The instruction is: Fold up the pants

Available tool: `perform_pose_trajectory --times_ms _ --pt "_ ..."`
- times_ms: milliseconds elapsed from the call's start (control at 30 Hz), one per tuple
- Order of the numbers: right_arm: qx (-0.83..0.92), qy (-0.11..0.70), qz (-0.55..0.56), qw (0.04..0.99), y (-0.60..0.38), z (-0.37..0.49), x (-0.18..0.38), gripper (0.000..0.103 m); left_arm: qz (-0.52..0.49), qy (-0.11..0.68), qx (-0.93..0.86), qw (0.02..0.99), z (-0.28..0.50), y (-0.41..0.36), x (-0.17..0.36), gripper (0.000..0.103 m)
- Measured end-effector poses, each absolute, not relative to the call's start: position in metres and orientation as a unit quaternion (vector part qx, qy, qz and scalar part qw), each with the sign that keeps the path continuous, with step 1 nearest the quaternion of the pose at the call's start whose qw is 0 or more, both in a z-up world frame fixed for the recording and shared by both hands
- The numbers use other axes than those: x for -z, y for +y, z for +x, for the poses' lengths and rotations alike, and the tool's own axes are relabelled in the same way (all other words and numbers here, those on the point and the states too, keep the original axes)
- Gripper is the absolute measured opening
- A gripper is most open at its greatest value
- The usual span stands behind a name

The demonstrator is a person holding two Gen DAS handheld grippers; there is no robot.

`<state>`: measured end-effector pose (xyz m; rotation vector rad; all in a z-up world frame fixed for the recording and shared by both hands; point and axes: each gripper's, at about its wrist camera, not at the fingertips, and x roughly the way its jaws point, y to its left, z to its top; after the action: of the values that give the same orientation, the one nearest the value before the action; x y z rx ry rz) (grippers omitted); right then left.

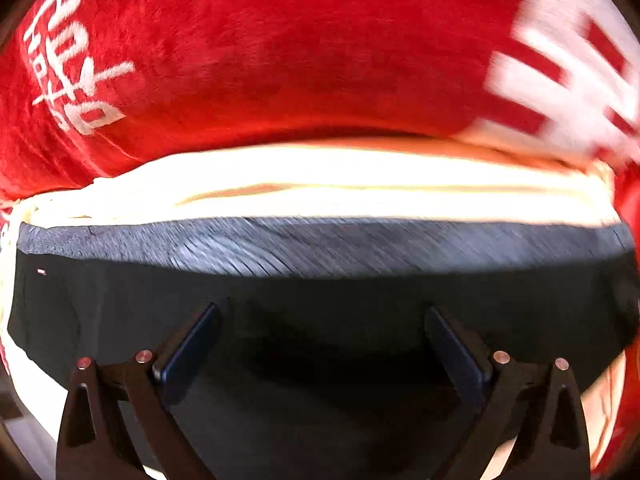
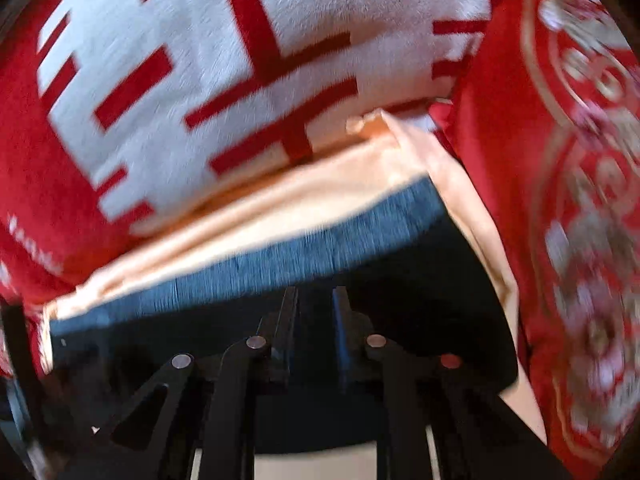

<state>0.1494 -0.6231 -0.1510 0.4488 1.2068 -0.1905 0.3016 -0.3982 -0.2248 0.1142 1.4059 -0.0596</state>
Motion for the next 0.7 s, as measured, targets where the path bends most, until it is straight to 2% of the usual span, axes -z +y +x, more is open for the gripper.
perform_pose_trajectory --times_ms 100,300,367,433,467,700 --pt "0.108 0.586 0.193 0.78 -0.623 0.129 0.169 0.022 0.021 0.653 0.013 0.757 0.313 -0.386 0.24 0.103" --pt "0.124 0.571 0.224 0.78 -0.642 0.125 0.174 0.022 0.067 0.638 0.018 0.767 0.31 -0.396 0.229 0.103" --pt "0.121 0.564 0.245 0.779 -0.647 0.121 0.167 0.029 0.074 0.638 0.028 0.766 0.302 -0.396 0.222 0.103" --pt "0.11 0.555 0.269 0.779 -0.648 0.11 0.159 0.048 0.081 0.636 0.041 0.767 0.287 -0.396 0.212 0.103" --pt "0.106 0.551 0.28 0.779 -0.647 0.103 0.156 0.049 0.084 0.635 0.048 0.766 0.28 -0.397 0.208 0.103" --pt "0.076 0.521 0.412 0.744 -0.634 0.042 0.165 0.049 0.103 0.641 0.088 0.756 0.226 -0.409 0.203 0.103"
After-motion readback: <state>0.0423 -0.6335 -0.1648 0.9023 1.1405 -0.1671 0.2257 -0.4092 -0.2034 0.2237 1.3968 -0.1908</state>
